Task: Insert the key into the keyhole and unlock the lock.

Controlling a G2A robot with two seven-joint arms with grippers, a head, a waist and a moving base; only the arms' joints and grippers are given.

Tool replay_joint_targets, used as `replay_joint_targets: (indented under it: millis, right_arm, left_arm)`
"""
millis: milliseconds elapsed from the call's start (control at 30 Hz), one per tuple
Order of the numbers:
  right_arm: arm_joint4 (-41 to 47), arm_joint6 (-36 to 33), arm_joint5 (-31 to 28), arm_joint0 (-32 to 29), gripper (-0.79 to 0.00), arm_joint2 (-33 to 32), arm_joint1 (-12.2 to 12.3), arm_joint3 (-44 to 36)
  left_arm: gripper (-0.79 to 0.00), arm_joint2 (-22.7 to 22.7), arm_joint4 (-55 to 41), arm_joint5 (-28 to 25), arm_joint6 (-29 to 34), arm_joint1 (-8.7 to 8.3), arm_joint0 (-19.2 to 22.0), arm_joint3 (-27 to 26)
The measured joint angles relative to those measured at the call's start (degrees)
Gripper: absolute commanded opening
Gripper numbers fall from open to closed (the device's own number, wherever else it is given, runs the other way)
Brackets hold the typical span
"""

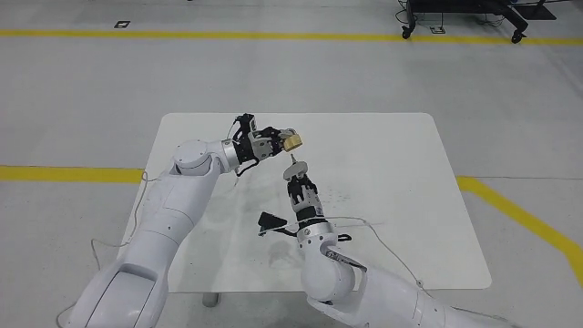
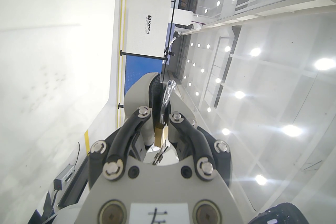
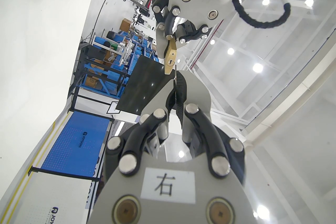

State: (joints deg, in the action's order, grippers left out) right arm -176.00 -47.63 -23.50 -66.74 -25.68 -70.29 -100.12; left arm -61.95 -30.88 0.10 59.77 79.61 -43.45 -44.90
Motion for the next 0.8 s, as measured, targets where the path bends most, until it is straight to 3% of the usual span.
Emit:
replay_joint_targets:
  millis: [800]
  right_arm:
    - [0.0, 1.6, 0.0, -2.7, -0.785, -4.8, -2.6, 0.3]
  left_arm:
    - [-0.785, 0.3, 0.7, -0.7, 0.4, -0.21, -0.2, -0.6]
